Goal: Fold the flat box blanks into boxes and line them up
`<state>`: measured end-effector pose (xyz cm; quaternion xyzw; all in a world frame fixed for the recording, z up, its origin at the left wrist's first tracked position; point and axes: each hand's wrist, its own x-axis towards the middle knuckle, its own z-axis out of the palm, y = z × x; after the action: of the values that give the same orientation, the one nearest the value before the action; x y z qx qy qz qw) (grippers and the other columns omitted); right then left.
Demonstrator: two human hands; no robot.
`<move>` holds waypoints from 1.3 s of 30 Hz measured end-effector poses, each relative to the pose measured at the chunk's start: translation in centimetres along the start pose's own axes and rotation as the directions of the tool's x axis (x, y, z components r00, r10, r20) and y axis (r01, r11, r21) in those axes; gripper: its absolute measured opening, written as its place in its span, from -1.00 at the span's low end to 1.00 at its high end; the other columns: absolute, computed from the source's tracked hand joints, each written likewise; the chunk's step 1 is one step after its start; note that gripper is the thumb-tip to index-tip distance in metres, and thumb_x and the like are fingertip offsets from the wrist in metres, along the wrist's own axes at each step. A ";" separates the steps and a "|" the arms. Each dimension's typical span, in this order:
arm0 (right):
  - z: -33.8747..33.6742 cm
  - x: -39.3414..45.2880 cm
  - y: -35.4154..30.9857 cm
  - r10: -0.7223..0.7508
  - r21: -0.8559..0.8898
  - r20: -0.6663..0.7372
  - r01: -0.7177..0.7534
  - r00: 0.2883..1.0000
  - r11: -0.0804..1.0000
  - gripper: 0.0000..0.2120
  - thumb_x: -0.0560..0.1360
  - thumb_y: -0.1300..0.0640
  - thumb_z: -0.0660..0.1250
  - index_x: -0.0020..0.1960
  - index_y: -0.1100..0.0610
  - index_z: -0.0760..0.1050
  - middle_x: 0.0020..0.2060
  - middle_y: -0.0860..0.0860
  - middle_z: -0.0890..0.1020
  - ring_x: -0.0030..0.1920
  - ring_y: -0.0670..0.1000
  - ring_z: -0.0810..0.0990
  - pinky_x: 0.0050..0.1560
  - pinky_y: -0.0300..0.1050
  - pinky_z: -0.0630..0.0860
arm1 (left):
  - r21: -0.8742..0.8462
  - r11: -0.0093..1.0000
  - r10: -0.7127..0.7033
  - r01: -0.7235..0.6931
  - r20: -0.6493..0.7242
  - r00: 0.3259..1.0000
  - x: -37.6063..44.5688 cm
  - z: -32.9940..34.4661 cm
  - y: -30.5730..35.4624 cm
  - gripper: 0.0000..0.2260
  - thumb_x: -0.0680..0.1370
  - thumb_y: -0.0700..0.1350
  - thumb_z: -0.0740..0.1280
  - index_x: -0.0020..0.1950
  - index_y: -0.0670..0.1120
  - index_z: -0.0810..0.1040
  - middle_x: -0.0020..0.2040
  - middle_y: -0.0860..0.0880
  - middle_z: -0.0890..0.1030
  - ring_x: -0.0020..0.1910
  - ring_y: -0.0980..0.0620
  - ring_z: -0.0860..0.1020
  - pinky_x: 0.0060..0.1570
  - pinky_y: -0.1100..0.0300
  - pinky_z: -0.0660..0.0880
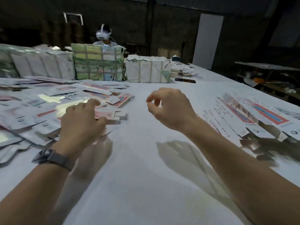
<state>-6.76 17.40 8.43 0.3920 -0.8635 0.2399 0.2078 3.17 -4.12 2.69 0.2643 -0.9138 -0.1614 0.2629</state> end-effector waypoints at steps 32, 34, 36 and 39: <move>3.1 4.3 -3.1 0.266 0.739 -0.183 -0.046 0.946 0.673 -0.63 0.52 0.03 0.34 0.30 -0.08 0.38 -0.33 -0.08 0.39 -0.30 -0.11 0.46 -0.23 -0.12 0.53 | -0.681 0.728 0.010 0.082 0.130 0.992 -2.0 -2.6 2.8 -0.50 0.34 0.17 0.46 0.22 0.25 0.36 -0.16 0.14 0.68 -0.24 0.16 0.66 -0.20 0.11 0.60; 3.0 4.4 -2.8 0.278 0.713 -0.176 -0.073 0.944 0.698 -0.59 0.53 0.06 0.35 0.35 -0.05 0.38 -0.31 -0.08 0.40 -0.28 -0.08 0.49 -0.18 -0.11 0.54 | -0.691 0.720 0.059 0.059 0.146 0.988 -2.3 -2.1 3.0 -0.39 0.33 0.17 0.58 0.26 0.25 0.34 -0.19 0.31 0.66 -0.22 0.26 0.65 -0.20 0.27 0.54; 3.0 4.5 -2.6 0.227 0.566 -0.178 -0.089 0.958 0.820 -0.58 0.53 0.04 0.36 0.37 0.02 0.44 -0.22 -0.09 0.42 -0.21 -0.09 0.49 -0.09 -0.05 0.56 | -0.608 0.793 0.090 -0.031 0.067 0.994 -2.4 -1.7 3.0 -0.27 0.28 0.14 0.65 0.33 0.20 0.34 -0.16 0.27 0.67 -0.16 0.26 0.65 -0.15 0.27 0.57; 3.2 4.3 -2.4 0.177 0.352 -0.164 -0.110 0.970 0.930 -0.53 0.54 -0.09 0.36 0.40 0.05 0.48 0.02 -0.07 0.36 0.02 -0.09 0.44 0.14 -0.05 0.49 | -0.445 0.885 0.118 -0.137 -0.071 0.990 -2.4 -1.9 2.9 -0.32 0.25 0.14 0.65 0.29 0.14 0.47 -0.04 0.21 0.66 0.02 -0.01 0.64 -0.01 -0.03 0.61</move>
<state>-8.08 11.68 8.87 0.3322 -0.8112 0.4369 0.2017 4.83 -0.70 4.49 0.1390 -0.8616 -0.3447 0.3457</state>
